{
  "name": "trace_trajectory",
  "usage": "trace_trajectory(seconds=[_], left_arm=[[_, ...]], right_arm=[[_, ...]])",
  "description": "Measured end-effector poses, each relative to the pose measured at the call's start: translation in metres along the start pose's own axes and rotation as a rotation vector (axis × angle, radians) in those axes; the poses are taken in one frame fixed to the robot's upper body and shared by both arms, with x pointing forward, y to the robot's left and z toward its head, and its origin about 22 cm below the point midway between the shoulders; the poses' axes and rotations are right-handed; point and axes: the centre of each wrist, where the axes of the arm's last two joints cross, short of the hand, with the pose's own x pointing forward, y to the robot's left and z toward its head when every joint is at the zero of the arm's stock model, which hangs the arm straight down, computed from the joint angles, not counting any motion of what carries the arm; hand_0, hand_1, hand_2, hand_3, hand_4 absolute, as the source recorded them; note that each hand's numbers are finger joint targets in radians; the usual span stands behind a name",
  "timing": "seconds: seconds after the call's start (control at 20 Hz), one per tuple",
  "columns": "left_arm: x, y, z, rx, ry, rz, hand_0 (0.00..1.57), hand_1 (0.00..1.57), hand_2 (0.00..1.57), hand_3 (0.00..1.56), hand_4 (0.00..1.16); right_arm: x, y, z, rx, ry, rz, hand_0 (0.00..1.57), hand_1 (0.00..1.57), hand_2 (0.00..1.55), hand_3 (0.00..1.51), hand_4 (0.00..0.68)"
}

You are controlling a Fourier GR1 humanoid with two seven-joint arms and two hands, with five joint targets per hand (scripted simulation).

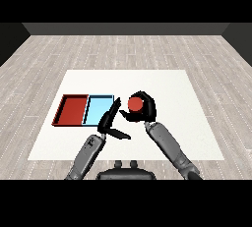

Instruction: Pick the red can and put it in the red box

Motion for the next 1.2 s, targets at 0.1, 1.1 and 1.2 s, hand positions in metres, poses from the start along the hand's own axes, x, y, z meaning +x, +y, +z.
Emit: trace_trajectory(seconds=[0.1,1.1,1.2], left_arm=[[-0.007,-0.002,0.0,-0.006,0.019,0.014,0.0,0.0,0.0,0.0,0.0],[-0.032,-0.025,-0.023,-0.051,0.094,0.094,0.0,0.0,0.0,0.0,0.0],[-0.03,-0.028,-0.026,-0.062,0.087,0.103,0.0,0.0,0.0,0.0,0.0]], right_arm=[[-0.001,0.001,0.005,0.007,-0.004,0.002,1.57,1.57,1.48,1.41,0.648],[0.005,0.015,0.005,0.076,-0.036,-0.046,1.57,1.57,1.48,1.4,0.644],[0.01,0.02,0.007,0.083,-0.037,-0.047,1.57,1.57,1.49,1.41,0.657]])
